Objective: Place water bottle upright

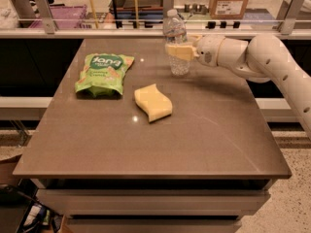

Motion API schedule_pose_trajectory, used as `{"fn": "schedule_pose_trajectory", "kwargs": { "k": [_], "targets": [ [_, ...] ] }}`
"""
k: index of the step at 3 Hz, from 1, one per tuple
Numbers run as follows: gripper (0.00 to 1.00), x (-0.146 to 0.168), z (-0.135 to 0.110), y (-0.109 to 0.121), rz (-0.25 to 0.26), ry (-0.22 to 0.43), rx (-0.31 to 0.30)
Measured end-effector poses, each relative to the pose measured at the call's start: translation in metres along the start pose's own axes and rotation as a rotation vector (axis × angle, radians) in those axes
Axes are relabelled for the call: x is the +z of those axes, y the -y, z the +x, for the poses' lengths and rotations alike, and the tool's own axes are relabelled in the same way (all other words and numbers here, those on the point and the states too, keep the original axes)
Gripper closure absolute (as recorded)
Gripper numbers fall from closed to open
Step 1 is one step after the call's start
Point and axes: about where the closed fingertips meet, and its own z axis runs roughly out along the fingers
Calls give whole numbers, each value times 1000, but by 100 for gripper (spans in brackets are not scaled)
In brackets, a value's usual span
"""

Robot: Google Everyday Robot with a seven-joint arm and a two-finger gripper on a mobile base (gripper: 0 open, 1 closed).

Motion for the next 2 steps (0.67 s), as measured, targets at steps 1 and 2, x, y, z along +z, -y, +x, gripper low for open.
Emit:
{"fn": "schedule_pose_trajectory", "kwargs": {
  "k": [1, 2],
  "targets": [
    [100, 0, 0, 0, 0, 0, 0],
    [100, 0, -1, 0, 0, 0, 0]
  ]
}}
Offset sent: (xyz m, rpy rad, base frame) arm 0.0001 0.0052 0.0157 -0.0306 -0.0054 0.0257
